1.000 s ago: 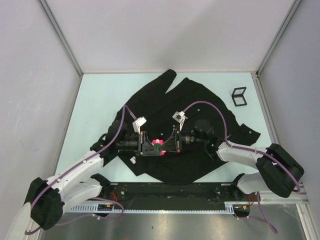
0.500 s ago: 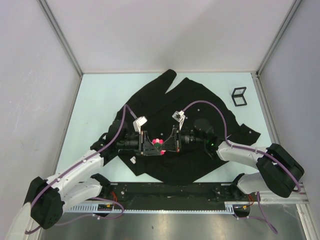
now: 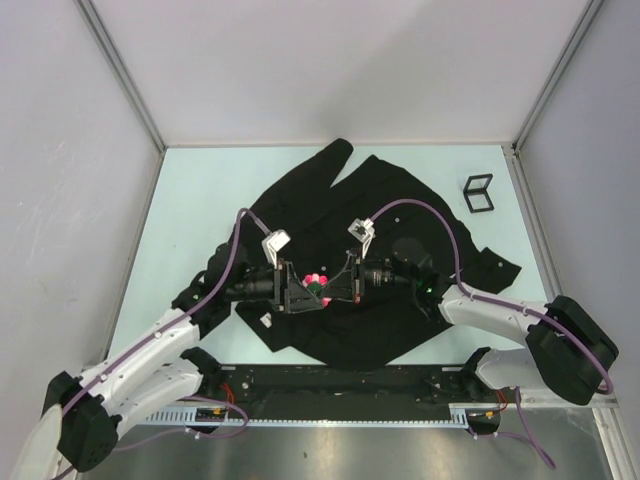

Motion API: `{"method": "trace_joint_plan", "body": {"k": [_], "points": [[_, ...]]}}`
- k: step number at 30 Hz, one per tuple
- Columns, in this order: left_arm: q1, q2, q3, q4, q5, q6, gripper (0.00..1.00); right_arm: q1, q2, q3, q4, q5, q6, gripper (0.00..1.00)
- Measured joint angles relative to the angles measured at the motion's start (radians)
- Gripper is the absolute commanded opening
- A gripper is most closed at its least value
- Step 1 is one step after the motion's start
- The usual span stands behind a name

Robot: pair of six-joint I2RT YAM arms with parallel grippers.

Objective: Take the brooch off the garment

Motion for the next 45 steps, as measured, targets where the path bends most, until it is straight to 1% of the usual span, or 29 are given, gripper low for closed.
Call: {"method": "trace_joint_plan", "body": {"k": [1, 2, 3, 5, 9, 12, 15, 20, 21, 22, 26, 28, 31, 33, 34, 35, 38, 40, 41, 42, 43, 45], "points": [[0.001, -0.011, 0.0, 0.0, -0.002, 0.005, 0.62, 0.0, -0.003, 0.0, 0.002, 0.0, 0.002, 0.0], [0.002, -0.024, 0.0, 0.002, -0.005, 0.006, 0.66, -0.001, -0.006, 0.0, 0.001, -0.001, 0.004, 0.0], [0.011, -0.046, 0.0, -0.002, -0.007, 0.011, 0.67, -0.004, -0.009, 0.0, 0.0, -0.002, 0.006, 0.0], [0.035, -0.087, 0.0, -0.006, -0.015, 0.015, 0.69, -0.013, -0.015, -0.002, -0.003, -0.006, 0.011, 0.0], [0.132, -0.191, -0.002, -0.014, -0.035, 0.014, 0.7, -0.044, -0.029, -0.015, -0.022, -0.029, 0.013, 0.0], [0.171, -0.223, -0.018, 0.012, -0.049, -0.004, 0.7, -0.062, -0.035, -0.022, -0.039, -0.055, 0.013, 0.0], [0.176, -0.2, -0.056, 0.1, -0.025, -0.048, 0.7, -0.072, -0.038, -0.025, -0.039, -0.081, 0.021, 0.0], [0.174, -0.085, -0.119, 0.251, 0.028, -0.133, 0.68, -0.076, -0.047, -0.028, -0.035, -0.114, 0.039, 0.0], [0.171, -0.074, -0.127, 0.274, 0.036, -0.145, 0.66, -0.076, -0.048, -0.028, -0.032, -0.116, 0.043, 0.0], [0.166, -0.062, -0.134, 0.303, 0.046, -0.16, 0.61, -0.077, -0.048, -0.028, -0.029, -0.119, 0.047, 0.0], [0.137, -0.033, -0.135, 0.385, 0.066, -0.193, 0.49, -0.077, -0.048, -0.029, -0.004, -0.13, 0.071, 0.0], [0.13, -0.029, -0.135, 0.409, 0.069, -0.202, 0.45, -0.077, -0.048, -0.029, 0.008, -0.134, 0.078, 0.0], [0.129, -0.026, -0.135, 0.437, 0.07, -0.21, 0.43, -0.077, -0.048, -0.029, 0.021, -0.138, 0.09, 0.0], [0.127, -0.023, -0.135, 0.443, 0.076, -0.211, 0.4, -0.076, -0.048, -0.029, 0.029, -0.14, 0.098, 0.0], [0.124, -0.02, -0.135, 0.445, 0.077, -0.211, 0.3, -0.076, -0.048, -0.029, 0.035, -0.141, 0.103, 0.0], [0.12, -0.018, -0.135, 0.446, 0.077, -0.212, 0.27, -0.076, -0.048, -0.029, 0.04, -0.141, 0.108, 0.0], [0.108, 0.006, -0.135, 0.452, 0.085, -0.22, 0.21, -0.076, -0.048, -0.029, 0.054, -0.142, 0.12, 0.0], [0.106, 0.025, -0.131, 0.459, 0.09, -0.223, 0.07, -0.077, -0.046, -0.035, 0.054, -0.142, 0.132, 0.0], [0.105, 0.035, -0.128, 0.459, 0.092, -0.224, 0.01, -0.079, -0.044, -0.036, 0.053, -0.142, 0.136, 0.03], [0.105, 0.042, -0.126, 0.457, 0.093, -0.223, 0.0, -0.082, -0.044, -0.038, 0.051, -0.142, 0.14, 0.08], [0.105, 0.043, -0.122, 0.45, 0.092, -0.217, 0.01, -0.085, -0.044, -0.04, 0.05, -0.142, 0.142, 0.17], [0.104, 0.044, -0.109, 0.421, 0.09, -0.196, 0.0, -0.089, -0.044, -0.041, 0.04, -0.14, 0.142, 0.22]]}}
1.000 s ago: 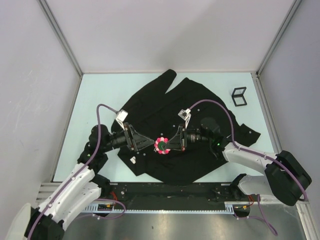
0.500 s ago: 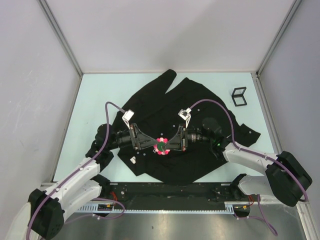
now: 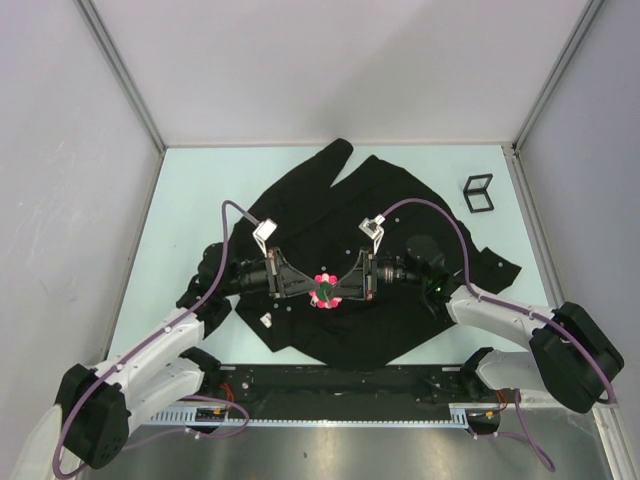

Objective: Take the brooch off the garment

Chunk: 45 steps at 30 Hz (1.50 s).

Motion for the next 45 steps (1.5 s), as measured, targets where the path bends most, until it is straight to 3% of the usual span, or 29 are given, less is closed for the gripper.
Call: {"method": "trace_joint_plan", "body": {"k": [6, 17, 21, 24, 25, 26, 28, 29, 30, 34, 37, 45], "points": [[-0.008, -0.007, 0.024, -0.076, -0.007, 0.053, 0.0, -0.022, -0.036, 0.0, -0.049, -0.005, -0.024, 0.38], [-0.008, -0.02, 0.03, -0.129, -0.007, 0.087, 0.0, -0.045, -0.081, 0.0, -0.103, -0.016, -0.07, 0.4], [-0.008, -0.026, 0.034, -0.133, -0.007, 0.086, 0.0, -0.032, -0.066, 0.0, -0.101, -0.018, -0.071, 0.29], [-0.008, -0.028, 0.034, -0.134, -0.007, 0.087, 0.0, -0.021, -0.052, 0.0, -0.09, -0.02, -0.07, 0.13], [-0.008, -0.028, 0.034, -0.136, -0.007, 0.086, 0.01, -0.018, -0.048, 0.0, -0.082, -0.021, -0.069, 0.0], [-0.008, -0.028, 0.034, -0.136, -0.006, 0.086, 0.01, -0.016, -0.044, 0.0, -0.079, -0.022, -0.066, 0.0], [-0.006, -0.029, 0.036, -0.138, -0.006, 0.087, 0.09, -0.018, -0.037, 0.0, -0.074, -0.024, -0.057, 0.0], [-0.005, -0.029, 0.037, -0.143, -0.007, 0.087, 0.2, -0.018, -0.036, 0.0, -0.074, -0.024, -0.056, 0.0], [-0.005, -0.029, 0.04, -0.149, -0.009, 0.093, 0.45, -0.018, -0.036, 0.0, -0.077, -0.019, -0.06, 0.0], [-0.007, -0.029, 0.085, -0.24, -0.069, 0.129, 0.8, -0.012, -0.064, 0.006, -0.16, 0.076, -0.122, 0.0], [-0.008, -0.032, 0.13, -0.335, -0.144, 0.16, 0.86, -0.007, -0.108, 0.032, -0.317, 0.233, -0.187, 0.0], [-0.008, -0.122, 0.153, -0.523, -0.335, 0.232, 0.89, -0.02, -0.209, 0.113, -0.708, 0.798, -0.278, 0.0]]}}
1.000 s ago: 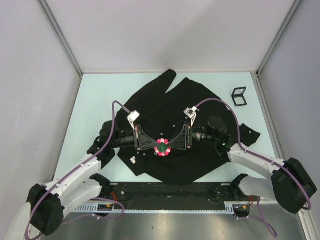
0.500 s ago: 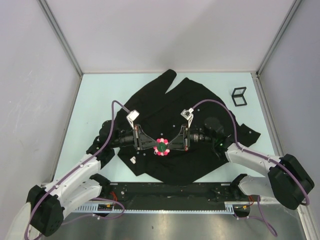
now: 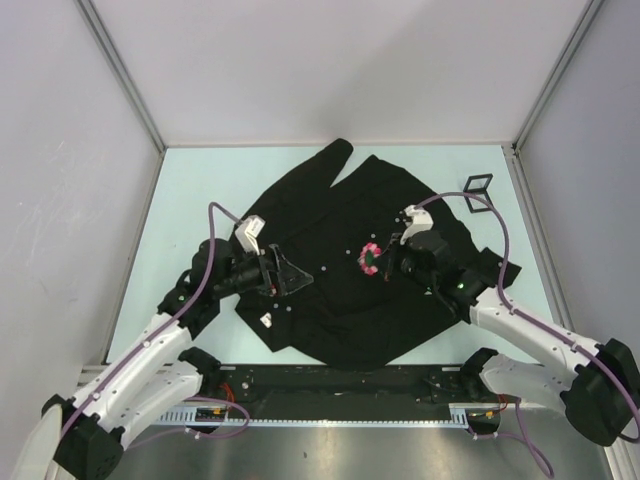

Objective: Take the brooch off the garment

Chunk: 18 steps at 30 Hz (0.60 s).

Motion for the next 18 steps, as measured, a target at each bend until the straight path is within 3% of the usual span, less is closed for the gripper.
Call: {"method": "trace_joint_plan", "body": {"k": [5, 10, 16, 17, 18], "points": [[0.0, -0.063, -0.016, -0.017, -0.023, 0.014, 0.9, -0.03, 0.024, 0.078, -0.172, 0.308, -0.039, 0.0], [0.0, -0.084, -0.058, -0.016, -0.021, 0.028, 0.9, -0.101, 0.102, 0.163, -0.238, 0.521, -0.113, 0.0], [0.0, -0.104, -0.111, 0.018, 0.008, 0.027, 0.92, -0.263, 0.351, 0.35, -0.265, 0.676, -0.187, 0.0], [0.0, -0.1, -0.111, 0.027, 0.018, 0.027, 1.0, -0.282, 0.392, 0.377, -0.264, 0.696, -0.194, 0.0], [0.0, -0.096, -0.111, 0.038, 0.025, 0.028, 1.0, -0.302, 0.441, 0.408, -0.268, 0.724, -0.2, 0.0]]}}
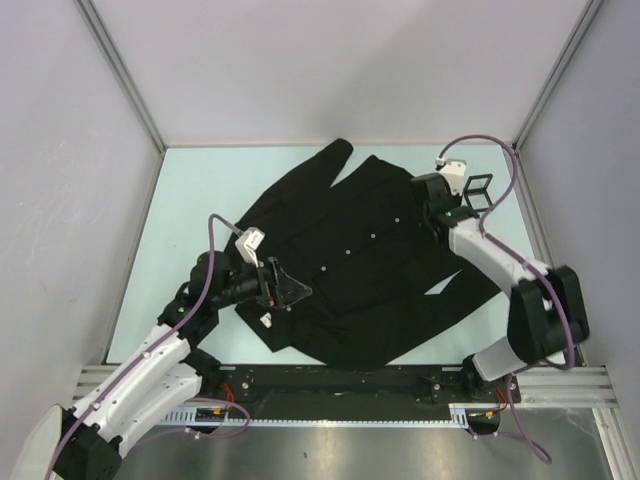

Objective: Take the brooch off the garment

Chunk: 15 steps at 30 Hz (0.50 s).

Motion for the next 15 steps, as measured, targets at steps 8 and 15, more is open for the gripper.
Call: {"method": "trace_joint_plan", "body": {"k": [8, 15], "points": [[0.0, 0.019, 0.014, 0.022, 0.051, 0.008, 1.0, -0.13, 0.319, 0.192, 0.015, 0.198, -0.134, 0.0], [-0.007, 0.002, 0.033, 0.02, 0.07, 0.027, 1.0, -0.208, 0.49, 0.314, 0.066, 0.289, -0.251, 0.0]]}}
